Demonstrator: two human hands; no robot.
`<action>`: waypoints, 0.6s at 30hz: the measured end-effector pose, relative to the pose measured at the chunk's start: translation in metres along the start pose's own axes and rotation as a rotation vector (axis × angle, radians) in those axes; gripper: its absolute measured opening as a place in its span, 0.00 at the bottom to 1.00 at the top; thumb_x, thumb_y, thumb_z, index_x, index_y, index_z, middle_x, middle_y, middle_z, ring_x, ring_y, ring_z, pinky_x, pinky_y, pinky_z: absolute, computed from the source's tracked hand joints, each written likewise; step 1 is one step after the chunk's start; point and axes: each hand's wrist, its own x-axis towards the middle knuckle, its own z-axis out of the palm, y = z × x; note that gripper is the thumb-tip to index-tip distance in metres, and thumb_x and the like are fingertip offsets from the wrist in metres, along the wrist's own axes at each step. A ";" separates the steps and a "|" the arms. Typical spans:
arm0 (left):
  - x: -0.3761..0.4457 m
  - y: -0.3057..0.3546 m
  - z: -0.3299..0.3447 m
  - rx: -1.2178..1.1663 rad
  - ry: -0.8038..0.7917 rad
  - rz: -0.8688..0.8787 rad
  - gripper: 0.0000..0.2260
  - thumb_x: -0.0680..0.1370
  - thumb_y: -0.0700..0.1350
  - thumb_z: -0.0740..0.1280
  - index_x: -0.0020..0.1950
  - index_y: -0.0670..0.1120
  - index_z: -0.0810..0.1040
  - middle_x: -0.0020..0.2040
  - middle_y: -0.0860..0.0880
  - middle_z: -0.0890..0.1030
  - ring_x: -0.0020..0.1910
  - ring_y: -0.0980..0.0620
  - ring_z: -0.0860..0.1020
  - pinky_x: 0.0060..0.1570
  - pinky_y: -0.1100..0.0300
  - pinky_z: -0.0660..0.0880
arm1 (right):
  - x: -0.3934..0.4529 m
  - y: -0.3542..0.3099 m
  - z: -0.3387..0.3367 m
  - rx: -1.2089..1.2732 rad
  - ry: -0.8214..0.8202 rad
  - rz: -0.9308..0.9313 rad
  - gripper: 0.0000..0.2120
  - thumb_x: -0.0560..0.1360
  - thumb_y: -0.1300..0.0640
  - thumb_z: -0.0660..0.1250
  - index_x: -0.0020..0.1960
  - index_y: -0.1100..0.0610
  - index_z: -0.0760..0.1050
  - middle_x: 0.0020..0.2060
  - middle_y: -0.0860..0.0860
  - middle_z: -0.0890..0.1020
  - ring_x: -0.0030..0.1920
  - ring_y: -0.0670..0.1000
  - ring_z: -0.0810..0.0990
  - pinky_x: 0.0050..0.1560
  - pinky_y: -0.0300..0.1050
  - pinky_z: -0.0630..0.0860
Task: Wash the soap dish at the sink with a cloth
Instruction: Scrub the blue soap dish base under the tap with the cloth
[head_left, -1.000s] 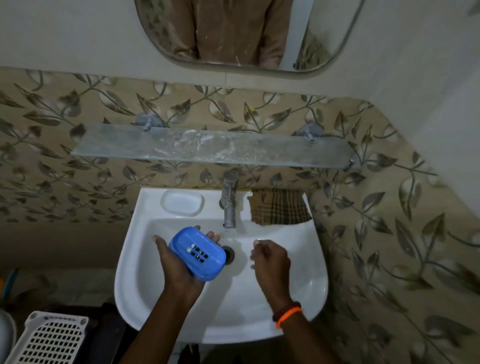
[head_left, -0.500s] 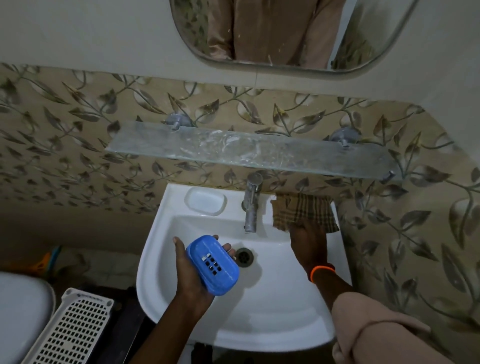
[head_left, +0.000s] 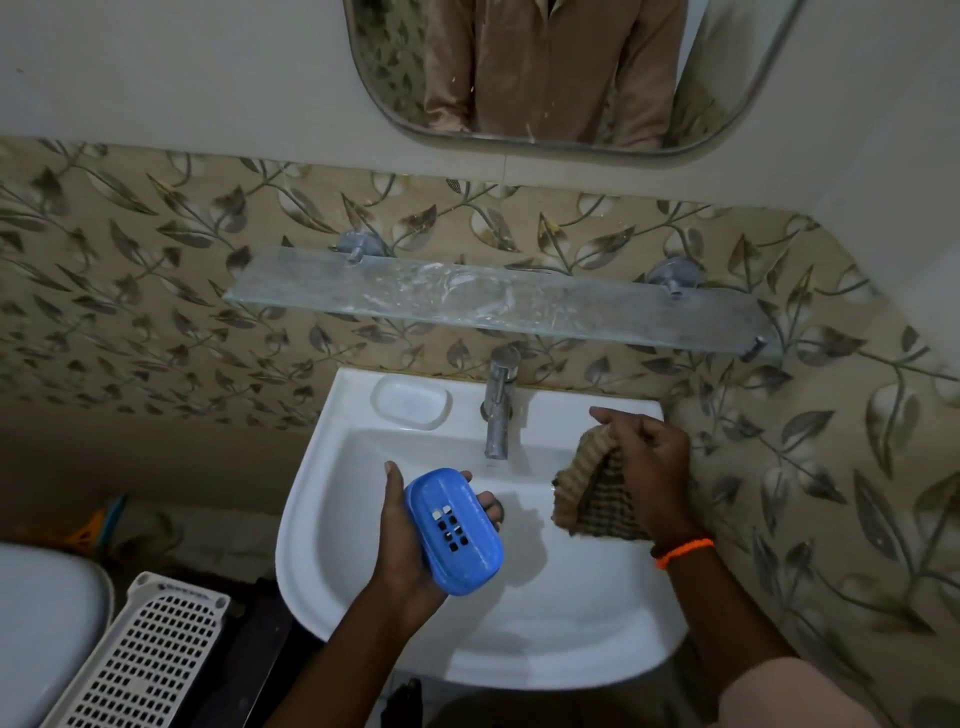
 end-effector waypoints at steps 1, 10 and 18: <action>-0.002 -0.001 0.000 0.000 -0.010 -0.005 0.36 0.72 0.74 0.61 0.53 0.40 0.82 0.49 0.36 0.80 0.45 0.39 0.82 0.48 0.48 0.82 | -0.010 -0.007 -0.001 0.094 -0.024 0.062 0.13 0.70 0.53 0.67 0.46 0.59 0.85 0.44 0.56 0.87 0.43 0.56 0.85 0.46 0.53 0.81; -0.021 0.014 -0.001 0.032 -0.136 -0.135 0.39 0.72 0.74 0.64 0.60 0.39 0.81 0.53 0.35 0.79 0.50 0.38 0.80 0.55 0.45 0.78 | -0.112 -0.058 0.004 0.305 -0.348 0.275 0.18 0.75 0.53 0.70 0.54 0.67 0.76 0.46 0.69 0.82 0.45 0.71 0.82 0.46 0.67 0.80; -0.032 0.027 -0.024 0.318 -0.099 -0.210 0.40 0.73 0.76 0.60 0.62 0.43 0.84 0.58 0.39 0.83 0.52 0.42 0.83 0.58 0.48 0.78 | -0.180 -0.080 0.068 -0.495 -0.566 -0.296 0.08 0.78 0.59 0.67 0.54 0.48 0.76 0.49 0.49 0.78 0.47 0.46 0.80 0.52 0.41 0.78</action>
